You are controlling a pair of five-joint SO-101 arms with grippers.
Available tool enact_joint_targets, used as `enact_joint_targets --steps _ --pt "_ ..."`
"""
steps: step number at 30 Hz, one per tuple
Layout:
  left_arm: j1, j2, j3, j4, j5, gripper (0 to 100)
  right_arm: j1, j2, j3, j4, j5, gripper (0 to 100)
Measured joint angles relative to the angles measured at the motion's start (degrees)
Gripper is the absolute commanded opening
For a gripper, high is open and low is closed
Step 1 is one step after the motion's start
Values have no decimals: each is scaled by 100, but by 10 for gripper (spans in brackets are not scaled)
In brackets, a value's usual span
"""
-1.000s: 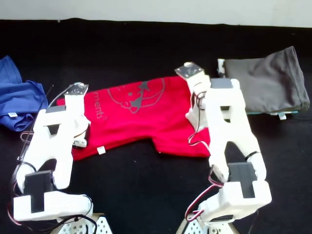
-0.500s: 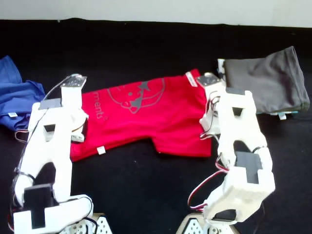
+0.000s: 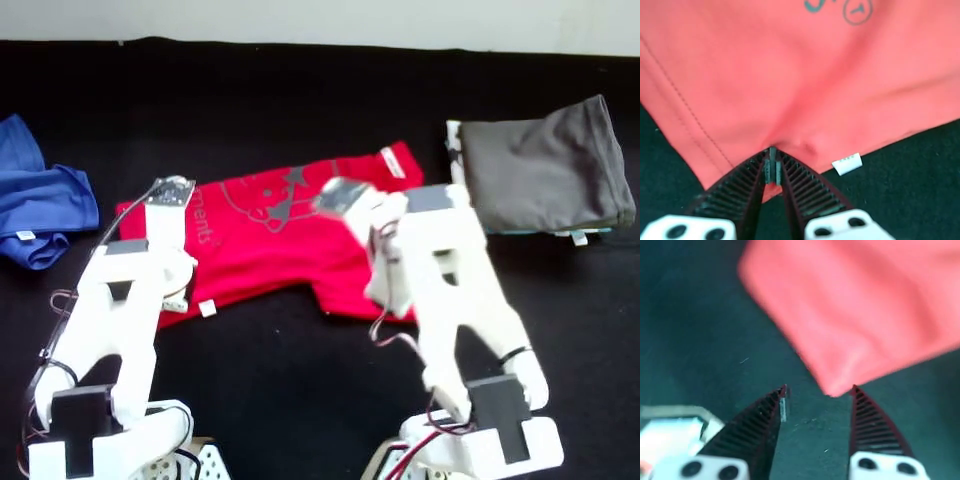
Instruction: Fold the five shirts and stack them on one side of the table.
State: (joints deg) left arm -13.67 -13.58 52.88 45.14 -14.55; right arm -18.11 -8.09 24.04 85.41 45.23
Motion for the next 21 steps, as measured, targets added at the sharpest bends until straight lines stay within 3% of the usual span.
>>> enact_joint_targets --steps 8,15,18,21 --pt "9 -88 114 -141 0 9 -255 141 1002 -1046 369 273" --pt "9 -88 132 -141 0 9 -132 1345 712 -1468 369 266" --pt "18 -105 193 -141 0 9 -35 1820 413 -1468 378 226" --pt "18 -114 211 -149 0 9 114 2215 44 -1459 378 101"
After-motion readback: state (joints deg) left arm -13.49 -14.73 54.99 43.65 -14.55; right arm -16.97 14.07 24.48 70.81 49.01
